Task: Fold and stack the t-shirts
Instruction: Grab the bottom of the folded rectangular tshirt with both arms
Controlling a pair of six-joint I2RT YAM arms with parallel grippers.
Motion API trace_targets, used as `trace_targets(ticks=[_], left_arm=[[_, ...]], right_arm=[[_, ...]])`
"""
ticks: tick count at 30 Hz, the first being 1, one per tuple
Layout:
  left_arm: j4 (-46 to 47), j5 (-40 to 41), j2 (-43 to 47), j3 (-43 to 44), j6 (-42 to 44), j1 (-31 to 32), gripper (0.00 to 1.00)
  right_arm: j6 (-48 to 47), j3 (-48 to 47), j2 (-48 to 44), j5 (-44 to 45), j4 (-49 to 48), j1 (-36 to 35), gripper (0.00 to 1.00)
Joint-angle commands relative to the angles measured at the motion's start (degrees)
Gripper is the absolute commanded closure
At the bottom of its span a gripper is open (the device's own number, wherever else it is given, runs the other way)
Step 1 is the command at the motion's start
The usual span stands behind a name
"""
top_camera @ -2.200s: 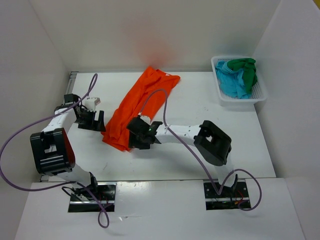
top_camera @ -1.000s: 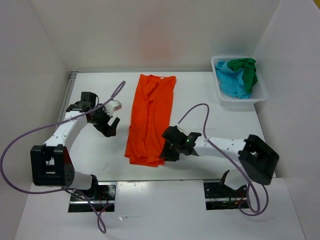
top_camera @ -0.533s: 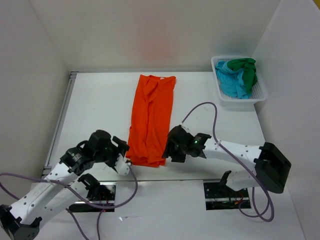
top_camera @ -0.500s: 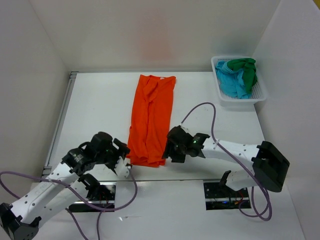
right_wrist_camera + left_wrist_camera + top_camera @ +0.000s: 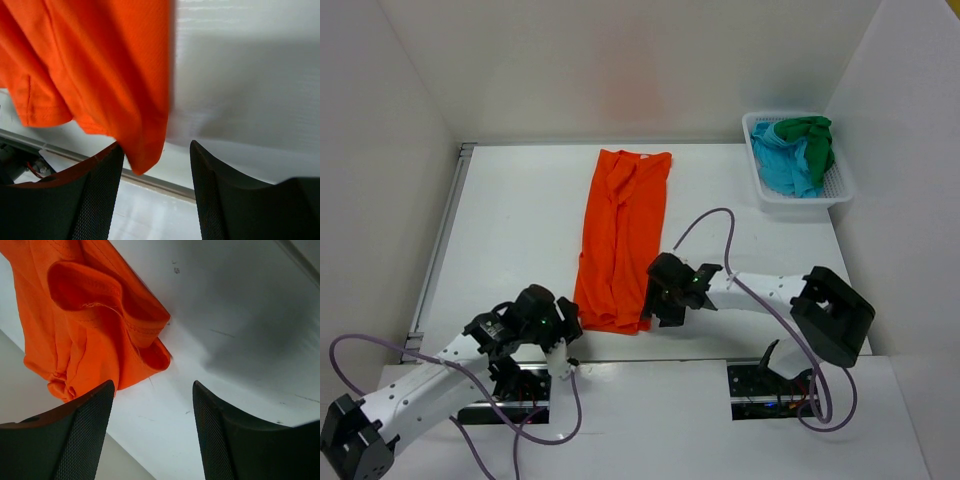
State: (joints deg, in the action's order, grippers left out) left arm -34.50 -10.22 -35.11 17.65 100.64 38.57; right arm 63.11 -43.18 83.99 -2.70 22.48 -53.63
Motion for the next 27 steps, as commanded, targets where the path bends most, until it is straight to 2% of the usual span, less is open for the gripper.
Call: trace_targets(ticks=[1,6,8,11,14,20,23,27], left_arm=[[7.6,0.2,-3.5,-0.7,2.9,0.3,0.29],[11.4,1.3,-15.2,2.1,1.7,0.3,0.3],[10.8,0.6,-22.1,4.7,1.7,-1.7,0.3],[13.4,5.8,-31.9,7.9,1.9,-4.8,0.34],[11.7,4.0,-37.5,14.0,1.9,-8.7,0.34],[6.1,2.7,-39.2,14.8,5.2,-7.5,0.39],[4.3,1.4,-35.9,12.8,5.7,-5.6,0.39],[4.9,0.4,-36.6,13.3,5.7,-5.1,0.42]], right_arm=[[-1.9,-2.2,2.1,-2.2,-3.7,1.2,0.39],[-3.8,-3.5,4.2,-3.5,-4.2,3.9,0.39],[-4.4,-4.0,4.7,-4.2,-3.7,4.4,0.39],[-4.4,-4.5,5.2,-4.7,-3.7,4.4,0.39],[-5.5,-4.5,5.2,-5.3,-3.0,4.9,0.39],[-6.7,-5.1,5.2,-5.8,-2.4,6.1,0.39],[-7.8,-5.6,5.8,-6.4,-2.4,6.6,0.39],[-9.2,-6.7,8.8,-7.8,-1.9,7.1,0.39]])
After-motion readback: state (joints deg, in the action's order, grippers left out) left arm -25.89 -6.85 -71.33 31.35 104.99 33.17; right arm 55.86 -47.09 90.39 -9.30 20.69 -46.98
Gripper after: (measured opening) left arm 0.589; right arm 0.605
